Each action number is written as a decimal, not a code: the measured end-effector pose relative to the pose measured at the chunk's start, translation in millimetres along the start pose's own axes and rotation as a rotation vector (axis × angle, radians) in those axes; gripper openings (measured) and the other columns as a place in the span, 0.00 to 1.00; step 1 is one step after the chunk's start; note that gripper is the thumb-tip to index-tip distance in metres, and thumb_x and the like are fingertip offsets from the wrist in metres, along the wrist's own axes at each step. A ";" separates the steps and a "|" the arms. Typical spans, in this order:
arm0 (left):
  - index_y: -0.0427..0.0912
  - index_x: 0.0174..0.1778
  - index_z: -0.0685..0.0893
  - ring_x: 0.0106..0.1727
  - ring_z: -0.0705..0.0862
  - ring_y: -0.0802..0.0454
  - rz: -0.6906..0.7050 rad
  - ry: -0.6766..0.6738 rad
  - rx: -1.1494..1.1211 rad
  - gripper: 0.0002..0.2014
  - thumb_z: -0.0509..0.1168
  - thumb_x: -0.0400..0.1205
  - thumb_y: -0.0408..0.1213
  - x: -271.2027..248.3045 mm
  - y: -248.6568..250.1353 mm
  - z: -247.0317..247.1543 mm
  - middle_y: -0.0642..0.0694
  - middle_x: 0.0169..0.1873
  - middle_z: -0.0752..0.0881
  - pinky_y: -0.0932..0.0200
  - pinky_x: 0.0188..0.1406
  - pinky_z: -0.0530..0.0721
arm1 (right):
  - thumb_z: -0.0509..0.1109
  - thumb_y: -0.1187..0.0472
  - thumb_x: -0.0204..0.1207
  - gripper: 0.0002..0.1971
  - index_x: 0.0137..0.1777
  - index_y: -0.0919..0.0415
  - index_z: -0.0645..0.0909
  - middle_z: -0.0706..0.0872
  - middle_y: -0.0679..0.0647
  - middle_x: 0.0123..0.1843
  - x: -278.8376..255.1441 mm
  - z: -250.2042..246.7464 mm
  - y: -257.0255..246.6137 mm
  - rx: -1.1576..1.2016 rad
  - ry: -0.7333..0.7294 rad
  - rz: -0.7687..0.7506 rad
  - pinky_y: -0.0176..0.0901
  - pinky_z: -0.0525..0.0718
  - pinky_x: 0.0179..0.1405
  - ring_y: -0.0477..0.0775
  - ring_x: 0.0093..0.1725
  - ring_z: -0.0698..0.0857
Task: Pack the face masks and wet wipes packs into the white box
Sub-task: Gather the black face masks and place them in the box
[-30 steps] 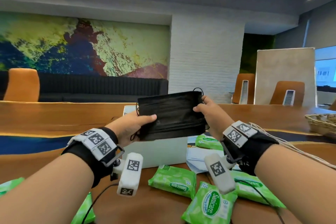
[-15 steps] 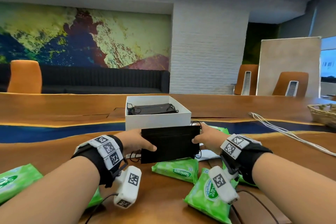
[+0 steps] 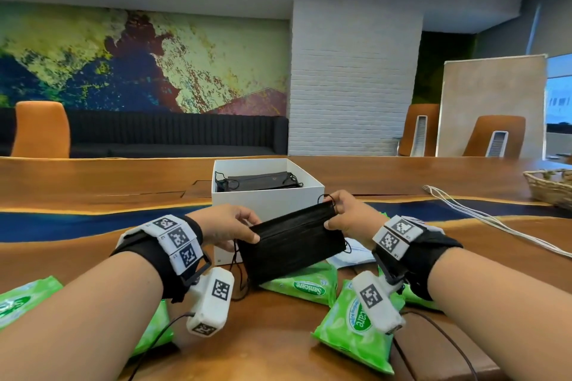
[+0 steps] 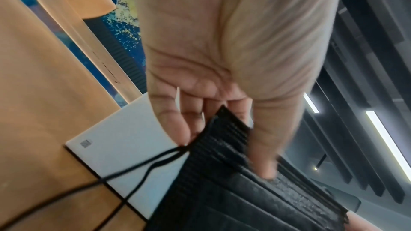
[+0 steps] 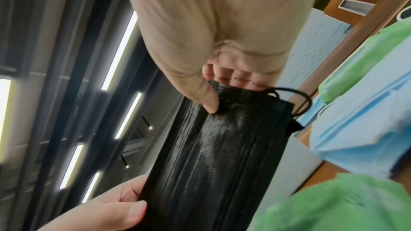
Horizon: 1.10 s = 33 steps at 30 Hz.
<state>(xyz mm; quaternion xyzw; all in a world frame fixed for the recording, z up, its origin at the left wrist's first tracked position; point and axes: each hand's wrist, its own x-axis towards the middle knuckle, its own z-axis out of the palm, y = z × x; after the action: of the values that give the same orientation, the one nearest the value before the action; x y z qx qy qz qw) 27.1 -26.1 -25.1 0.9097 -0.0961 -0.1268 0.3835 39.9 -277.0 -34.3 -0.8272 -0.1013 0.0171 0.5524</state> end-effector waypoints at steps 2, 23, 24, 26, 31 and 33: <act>0.49 0.57 0.82 0.53 0.85 0.51 0.027 -0.043 -0.032 0.09 0.67 0.82 0.41 -2.7 7.0 -0.6 0.45 0.53 0.86 0.59 0.48 0.83 | 0.63 0.82 0.74 0.19 0.50 0.56 0.69 0.80 0.56 0.43 -1.1 -0.7 -6.6 0.046 -0.030 -0.054 0.46 0.82 0.45 0.53 0.42 0.82; 0.53 0.60 0.76 0.62 0.82 0.45 0.192 0.053 -0.440 0.16 0.65 0.82 0.28 -0.3 37.0 18.3 0.44 0.60 0.84 0.42 0.66 0.79 | 0.65 0.59 0.82 0.16 0.66 0.61 0.69 0.82 0.59 0.58 -6.1 3.2 -35.4 -0.054 -0.039 -0.059 0.46 0.87 0.50 0.52 0.50 0.85; 0.52 0.63 0.75 0.63 0.82 0.43 0.187 0.046 -0.447 0.18 0.66 0.81 0.28 0.9 36.5 21.4 0.43 0.61 0.84 0.40 0.67 0.78 | 0.65 0.60 0.82 0.18 0.69 0.61 0.67 0.81 0.60 0.60 -5.1 6.5 -35.5 -0.088 -0.027 -0.071 0.46 0.87 0.49 0.54 0.53 0.85; 0.50 0.66 0.75 0.63 0.82 0.42 0.184 0.043 -0.452 0.21 0.67 0.80 0.28 2.1 35.6 25.7 0.42 0.61 0.84 0.39 0.68 0.78 | 0.65 0.61 0.81 0.20 0.70 0.61 0.66 0.80 0.60 0.61 -5.4 12.1 -36.4 -0.181 0.021 -0.084 0.46 0.88 0.49 0.55 0.55 0.84; 0.44 0.62 0.79 0.59 0.85 0.45 0.217 0.003 -0.501 0.17 0.65 0.80 0.23 -0.3 31.7 26.4 0.41 0.55 0.87 0.50 0.57 0.82 | 0.70 0.51 0.76 0.28 0.72 0.57 0.65 0.77 0.52 0.67 -0.6 14.6 -27.8 -0.402 0.095 -0.104 0.51 0.81 0.63 0.54 0.63 0.81; 0.44 0.63 0.79 0.59 0.85 0.45 0.233 0.003 -0.519 0.19 0.66 0.79 0.23 -1.6 29.4 23.9 0.41 0.56 0.87 0.52 0.55 0.82 | 0.73 0.49 0.74 0.35 0.76 0.55 0.61 0.76 0.50 0.70 3.2 14.0 -24.8 -0.255 0.050 -0.072 0.51 0.79 0.65 0.54 0.66 0.79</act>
<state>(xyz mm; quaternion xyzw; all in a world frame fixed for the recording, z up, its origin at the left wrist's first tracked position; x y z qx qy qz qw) 16.0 -61.9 -19.7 0.7642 -0.1638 -0.1010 0.6157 37.4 -254.5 -16.7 -0.8866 -0.1186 -0.0364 0.4455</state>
